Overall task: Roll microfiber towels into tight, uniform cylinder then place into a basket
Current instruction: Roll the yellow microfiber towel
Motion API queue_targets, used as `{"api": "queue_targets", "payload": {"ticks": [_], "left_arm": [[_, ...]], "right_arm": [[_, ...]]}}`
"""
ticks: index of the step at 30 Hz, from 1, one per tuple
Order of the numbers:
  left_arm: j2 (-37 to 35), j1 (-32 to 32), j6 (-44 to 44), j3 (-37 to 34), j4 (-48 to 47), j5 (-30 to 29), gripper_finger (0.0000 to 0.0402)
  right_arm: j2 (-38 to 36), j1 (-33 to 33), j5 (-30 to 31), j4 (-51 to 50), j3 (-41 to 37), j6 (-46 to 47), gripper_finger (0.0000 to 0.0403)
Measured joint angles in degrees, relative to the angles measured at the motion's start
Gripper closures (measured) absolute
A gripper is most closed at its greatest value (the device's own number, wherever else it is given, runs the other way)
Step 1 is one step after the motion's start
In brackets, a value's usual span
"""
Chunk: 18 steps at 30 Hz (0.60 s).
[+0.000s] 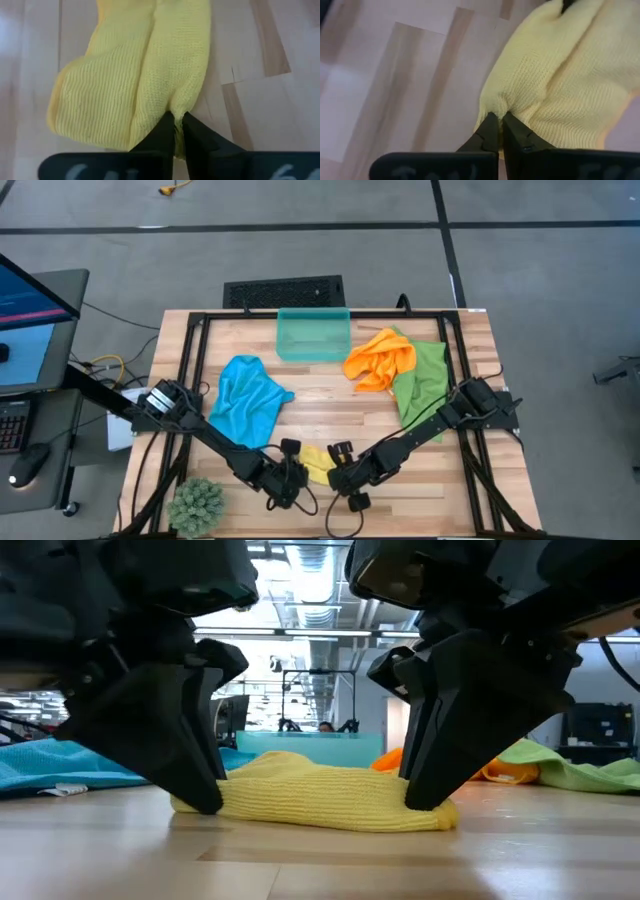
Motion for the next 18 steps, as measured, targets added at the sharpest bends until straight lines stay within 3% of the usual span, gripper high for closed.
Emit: {"api": "queue_targets", "payload": {"ticks": [6,15,18], "left_arm": [[-4.0,0.7,-10.0,-0.3,0.0,12.6,0.0396],[-6.5,6.0,-29.8,-0.3,0.7,32.5,0.0392],[-6.5,8.5,-32.8,-0.3,-0.1,36.0,0.0391]], "right_arm": [[0.2,0.6,-3.5,2.8,0.4,2.6,0.0378],[0.3,0.7,-13.4,7.6,1.9,7.9,0.0376],[0.3,0.7,-14.7,9.1,1.9,10.3,0.0375]]}}
